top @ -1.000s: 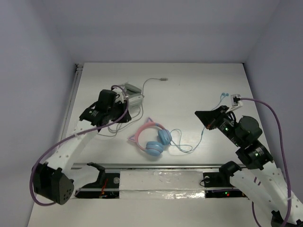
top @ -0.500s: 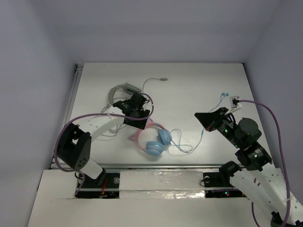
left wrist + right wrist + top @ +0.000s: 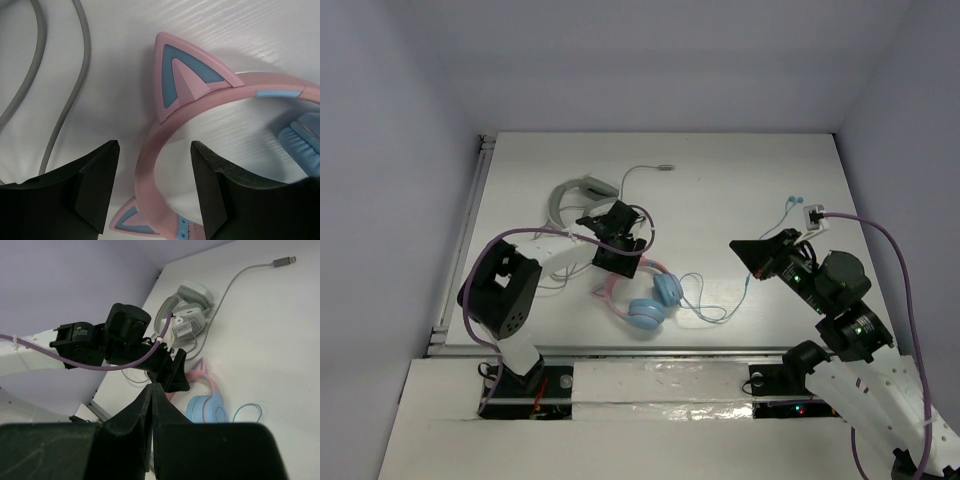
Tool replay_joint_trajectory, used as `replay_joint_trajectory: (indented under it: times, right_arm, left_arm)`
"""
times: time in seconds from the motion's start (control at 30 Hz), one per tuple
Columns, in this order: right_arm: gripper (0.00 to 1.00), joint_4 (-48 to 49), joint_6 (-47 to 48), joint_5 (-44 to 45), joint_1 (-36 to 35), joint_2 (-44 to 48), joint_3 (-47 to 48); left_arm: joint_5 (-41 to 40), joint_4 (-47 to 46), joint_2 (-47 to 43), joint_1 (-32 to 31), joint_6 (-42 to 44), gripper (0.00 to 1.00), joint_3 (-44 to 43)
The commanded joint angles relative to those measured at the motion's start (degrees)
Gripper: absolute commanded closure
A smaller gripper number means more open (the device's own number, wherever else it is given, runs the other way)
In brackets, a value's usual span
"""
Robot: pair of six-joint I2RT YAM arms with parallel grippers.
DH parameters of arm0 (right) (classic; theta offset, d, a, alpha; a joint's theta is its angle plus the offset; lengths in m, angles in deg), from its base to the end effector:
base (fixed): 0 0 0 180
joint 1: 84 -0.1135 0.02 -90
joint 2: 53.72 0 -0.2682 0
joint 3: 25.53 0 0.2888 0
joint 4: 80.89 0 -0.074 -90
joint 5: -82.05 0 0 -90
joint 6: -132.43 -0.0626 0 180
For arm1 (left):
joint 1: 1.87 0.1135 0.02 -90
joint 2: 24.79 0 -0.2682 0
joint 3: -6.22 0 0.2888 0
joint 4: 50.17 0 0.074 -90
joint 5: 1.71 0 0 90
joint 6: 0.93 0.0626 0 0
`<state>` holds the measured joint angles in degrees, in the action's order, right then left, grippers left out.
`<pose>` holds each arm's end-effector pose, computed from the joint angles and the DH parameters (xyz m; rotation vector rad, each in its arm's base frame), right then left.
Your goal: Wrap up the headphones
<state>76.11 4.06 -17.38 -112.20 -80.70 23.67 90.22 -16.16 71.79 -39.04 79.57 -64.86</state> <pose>0.1574 0.0960 0.3425 0.0127 1.6828 1.0237 0.3021 -0.2317 0.1379 0.6448 2.5674 -0.3267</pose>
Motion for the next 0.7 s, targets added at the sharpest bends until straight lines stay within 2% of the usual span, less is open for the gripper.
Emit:
replay_joint_trajectory:
  times: [0.0, 0.43, 0.47, 0.53, 0.57, 0.67]
  right_arm:
    - [0.95, 3.97, 0.84, -1.03, -0.36, 0.26, -0.47]
    - [0.94, 5.03, 0.75, -0.59, -0.36, -1.05, -1.26]
    - [0.94, 5.29, 0.75, -0.59, -0.36, -1.23, -1.35]
    - [0.94, 5.55, 0.75, -0.85, -0.36, -1.67, -1.53]
    - [0.94, 5.99, 0.58, -0.94, -0.36, -1.76, -1.70]
    - [0.94, 7.05, 0.31, -0.76, -0.36, -2.11, -2.32]
  left_arm:
    - [-1.40, -1.10, 0.36, -0.27, 0.44, 0.43, 0.38]
    - [1.23, -2.59, 3.09, -0.27, -1.49, 0.51, 3.54]
    - [1.75, -2.86, 3.44, -0.27, -1.75, 0.57, 3.72]
    - [2.02, -3.12, 4.32, -0.27, -2.02, 0.75, 3.72]
    - [1.85, -2.86, 4.32, -0.27, -2.02, 1.00, 3.55]
    - [1.49, -3.12, 2.13, -0.27, -1.93, 1.00, 4.07]
